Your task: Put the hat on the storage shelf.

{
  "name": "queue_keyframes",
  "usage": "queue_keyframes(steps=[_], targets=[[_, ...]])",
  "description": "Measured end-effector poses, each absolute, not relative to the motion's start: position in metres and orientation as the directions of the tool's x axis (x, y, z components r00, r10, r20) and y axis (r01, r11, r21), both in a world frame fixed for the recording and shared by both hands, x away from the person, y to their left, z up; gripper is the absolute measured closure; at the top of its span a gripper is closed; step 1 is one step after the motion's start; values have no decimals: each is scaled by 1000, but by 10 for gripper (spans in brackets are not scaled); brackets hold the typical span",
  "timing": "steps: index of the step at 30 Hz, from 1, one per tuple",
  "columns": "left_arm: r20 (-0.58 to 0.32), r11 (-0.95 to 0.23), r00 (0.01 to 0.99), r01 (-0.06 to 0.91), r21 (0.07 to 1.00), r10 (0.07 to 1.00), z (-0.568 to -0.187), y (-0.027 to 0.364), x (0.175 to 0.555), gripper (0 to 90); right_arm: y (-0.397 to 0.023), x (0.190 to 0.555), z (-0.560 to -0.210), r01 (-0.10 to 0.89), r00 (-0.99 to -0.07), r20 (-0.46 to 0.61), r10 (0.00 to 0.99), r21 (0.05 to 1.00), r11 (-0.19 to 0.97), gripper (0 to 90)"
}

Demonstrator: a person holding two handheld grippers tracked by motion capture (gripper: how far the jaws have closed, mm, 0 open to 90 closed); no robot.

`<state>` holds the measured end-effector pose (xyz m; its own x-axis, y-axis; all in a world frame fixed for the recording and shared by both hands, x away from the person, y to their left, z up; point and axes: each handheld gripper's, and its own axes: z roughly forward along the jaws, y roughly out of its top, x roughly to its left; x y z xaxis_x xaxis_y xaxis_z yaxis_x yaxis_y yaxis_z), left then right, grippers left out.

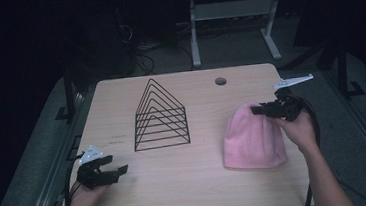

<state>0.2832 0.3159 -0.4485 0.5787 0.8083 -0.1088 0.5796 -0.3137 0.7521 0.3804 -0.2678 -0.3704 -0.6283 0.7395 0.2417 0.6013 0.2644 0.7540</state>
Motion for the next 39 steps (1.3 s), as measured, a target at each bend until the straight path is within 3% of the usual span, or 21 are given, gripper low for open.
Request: queue_keyframes(steps=[19, 39], targets=[[-127, -319, 602, 576, 753, 788, -449, 309, 284, 240, -269, 362, -318, 465, -652, 151, 743, 853, 235, 759], [-159, -300, 640, 547, 782, 752, -440, 310, 286, 240, -268, 354, -277, 396, -671, 93, 736, 883, 250, 757]])
